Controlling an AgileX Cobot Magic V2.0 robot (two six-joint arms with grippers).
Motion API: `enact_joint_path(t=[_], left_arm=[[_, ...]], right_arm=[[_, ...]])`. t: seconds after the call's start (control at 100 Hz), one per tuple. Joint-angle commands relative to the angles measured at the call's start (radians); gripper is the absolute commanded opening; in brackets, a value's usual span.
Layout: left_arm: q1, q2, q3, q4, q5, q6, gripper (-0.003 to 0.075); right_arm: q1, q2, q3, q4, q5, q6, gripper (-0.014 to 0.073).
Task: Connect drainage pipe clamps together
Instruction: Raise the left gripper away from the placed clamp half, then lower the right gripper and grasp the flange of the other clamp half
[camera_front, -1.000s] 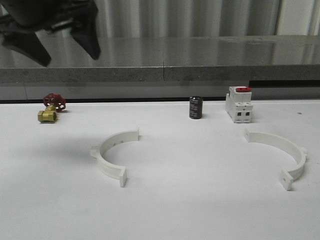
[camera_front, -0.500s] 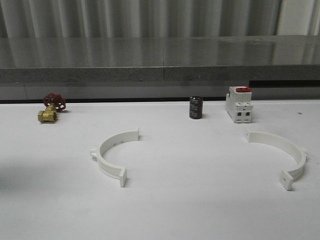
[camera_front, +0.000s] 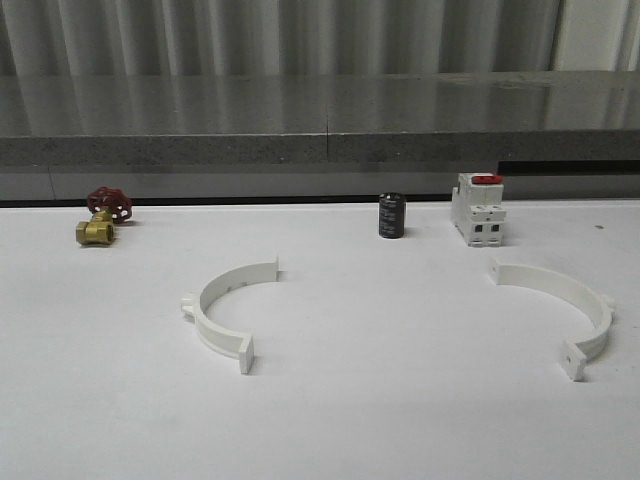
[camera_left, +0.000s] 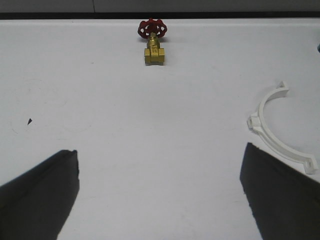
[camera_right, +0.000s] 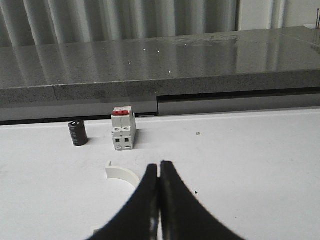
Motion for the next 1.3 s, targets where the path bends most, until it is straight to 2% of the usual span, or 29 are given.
enact_joint_path(t=[0.0,0.09,0.21,0.33,0.48,0.8,0.93,1.07,1.16,1.22,1.23,1.29], left_arm=[[0.003,-0.099,0.026,-0.019,-0.074,0.001,0.0544],[0.003,-0.179,0.058,-0.019,-0.078,0.001,0.0426],[0.003,-0.246,0.071,-0.019,-0.084,0.001,0.0195],[0.003,-0.267,0.073,-0.019,-0.086,0.001,-0.0020],[0.003,-0.267,0.073,-0.019,-0.086,0.001,-0.0021],[0.003,-0.267,0.073,-0.019,-0.086,0.001,-0.0021],[0.003,-0.267,0.073,-0.019,-0.086,0.001,-0.0021],[0.003,-0.267,0.073,-0.019,-0.086,0.001,-0.0021],[0.003,-0.267,0.073,-0.019,-0.086,0.001,-0.0021],[0.003,-0.267,0.073,-0.019,-0.086,0.001,-0.0021],[0.003,-0.267,0.073,-0.019,-0.086,0.001,-0.0021],[0.003,-0.267,0.073,-0.019,-0.086,0.001,-0.0021]], right_arm=[[-0.005,-0.017,-0.017,-0.002,-0.090,-0.007,-0.0067],[-0.005,-0.017,-0.018,-0.002,-0.090,-0.006,-0.0067],[-0.005,-0.010,-0.054,0.029,-0.058,-0.003,-0.0067],[-0.005,0.033,-0.145,0.038,0.035,-0.003,-0.0067],[-0.005,0.172,-0.309,0.038,0.198,-0.003,-0.0067],[-0.005,0.672,-0.716,0.038,0.558,-0.003,-0.0067],[-0.005,0.822,-0.810,0.038,0.582,-0.003,-0.0067],[-0.005,0.922,-0.840,0.038,0.583,-0.003,-0.0062],[-0.004,0.968,-0.840,0.045,0.596,-0.003,0.0006],[-0.004,0.990,-0.840,0.045,0.609,-0.003,0.0133],[-0.004,0.992,-0.840,0.045,0.609,-0.003,0.0133],[-0.004,1.006,-0.840,0.045,0.629,-0.003,0.0275]])
